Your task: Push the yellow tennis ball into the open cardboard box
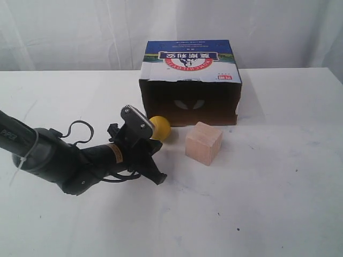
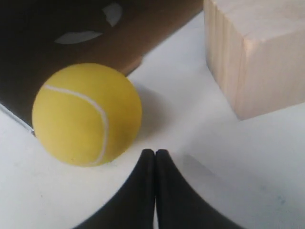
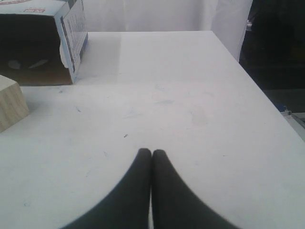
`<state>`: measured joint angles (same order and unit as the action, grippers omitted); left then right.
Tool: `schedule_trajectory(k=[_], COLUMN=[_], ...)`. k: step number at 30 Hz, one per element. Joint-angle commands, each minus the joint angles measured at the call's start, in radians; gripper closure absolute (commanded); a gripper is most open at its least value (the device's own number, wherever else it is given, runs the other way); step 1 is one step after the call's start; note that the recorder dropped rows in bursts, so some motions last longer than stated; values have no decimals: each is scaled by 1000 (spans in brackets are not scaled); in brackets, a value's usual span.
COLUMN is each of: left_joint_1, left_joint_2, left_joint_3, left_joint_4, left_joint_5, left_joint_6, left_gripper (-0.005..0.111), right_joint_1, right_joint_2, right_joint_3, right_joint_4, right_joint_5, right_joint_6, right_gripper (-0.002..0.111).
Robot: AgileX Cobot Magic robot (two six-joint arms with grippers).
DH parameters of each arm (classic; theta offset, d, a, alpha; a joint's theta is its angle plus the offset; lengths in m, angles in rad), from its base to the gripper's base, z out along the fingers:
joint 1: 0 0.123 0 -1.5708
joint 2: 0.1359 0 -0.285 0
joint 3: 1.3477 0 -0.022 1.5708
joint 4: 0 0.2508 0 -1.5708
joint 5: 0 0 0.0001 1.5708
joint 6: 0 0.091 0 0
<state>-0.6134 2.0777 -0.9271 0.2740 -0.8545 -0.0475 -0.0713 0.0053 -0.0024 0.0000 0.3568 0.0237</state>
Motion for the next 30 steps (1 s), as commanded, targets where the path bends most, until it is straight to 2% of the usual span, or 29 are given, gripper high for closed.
schedule_trajectory(k=[1,9,14,18,21,24,26,30], left_joint_1=[-3,2,38,68,78,82,82,84], left_joint_2=[10,36,74,49,-4,-18,-14,-10], left_joint_3=[-13,-33,-69,6,93,165,182,180], left_joint_4=[-1,-6,-8,-16,-11,8,8,-42], left_joint_5=[45,61,118,-29,-2,-70,-109,-79], left_joint_6=[-7,102,105,105,105,105,105,153], left_gripper=[107,107,107,107,107,107,107,107], right_joint_1=[-7,-7,-7,-7,-7,-7,-7,-7], right_joint_2=[-5,-5,-5,-5,-5,-5,-5,-5], right_joint_3=[2,2,2,2,2,2,2,2], right_joint_4=[0,0,0,0,0,0,0,0], right_joint_5=[-6,-6,-6,-6,-6,-6,-6,-6], right_joint_6=[-1,-1,-1,-1,-1,-1,-1,-1], right_gripper=[108,108,108,108,108,108,108,108])
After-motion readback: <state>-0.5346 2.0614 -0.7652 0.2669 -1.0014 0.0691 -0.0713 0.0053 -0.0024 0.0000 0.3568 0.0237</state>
